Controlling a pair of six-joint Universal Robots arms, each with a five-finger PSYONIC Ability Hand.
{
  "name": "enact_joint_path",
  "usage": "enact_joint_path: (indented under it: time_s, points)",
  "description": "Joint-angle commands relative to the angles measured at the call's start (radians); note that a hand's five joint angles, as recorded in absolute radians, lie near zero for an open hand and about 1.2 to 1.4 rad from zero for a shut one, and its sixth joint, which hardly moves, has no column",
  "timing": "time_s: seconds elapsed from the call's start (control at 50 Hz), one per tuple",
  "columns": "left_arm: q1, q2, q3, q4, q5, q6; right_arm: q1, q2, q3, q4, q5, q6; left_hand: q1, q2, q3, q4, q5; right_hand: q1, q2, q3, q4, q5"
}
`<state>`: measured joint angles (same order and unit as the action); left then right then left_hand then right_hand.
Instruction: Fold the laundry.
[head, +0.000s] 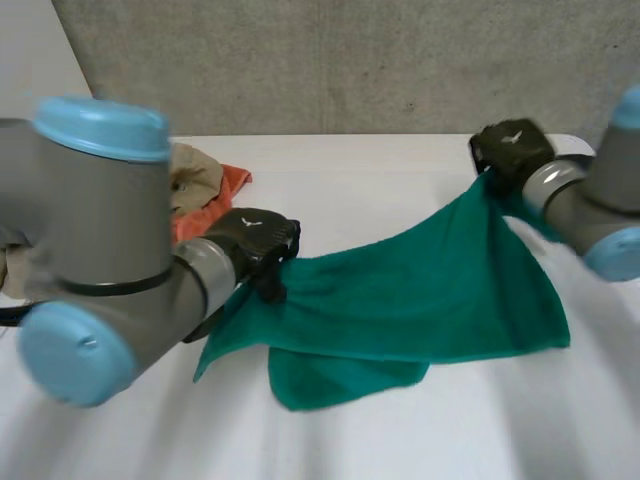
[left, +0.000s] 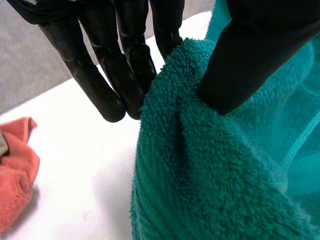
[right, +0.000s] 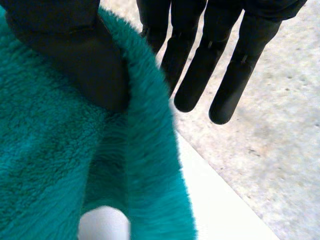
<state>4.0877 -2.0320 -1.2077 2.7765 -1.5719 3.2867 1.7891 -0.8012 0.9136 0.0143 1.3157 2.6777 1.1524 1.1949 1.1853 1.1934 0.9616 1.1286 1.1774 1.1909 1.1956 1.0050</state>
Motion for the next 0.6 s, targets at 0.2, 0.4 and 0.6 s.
enact_joint_path:
  time_s: [0.2,0.4,0.6]
  points:
    - [0.034,-0.131,0.242,-0.060,-0.075,-0.027,0.046,-0.070,0.059,-0.222,0.151,-0.006,-0.978,-1.020,-1.011,-1.019,-0.962,-0.954,-1.003,-1.016,-1.021,-1.005]
    - [0.128,0.095,-0.064,0.043,-0.065,0.043,-0.054,-0.300,0.235,0.355,0.053,-0.071,-0.978,-1.020,-1.011,-1.019,-0.962,-0.937,-0.986,-0.999,-1.004,-0.988]
    - [0.301,0.044,-0.245,0.195,0.091,0.332,-0.213,-0.391,0.635,0.261,-0.126,-0.228,-0.978,-1.020,-1.011,-1.019,-0.962,-0.649,-0.698,-0.711,-0.716,-0.700]
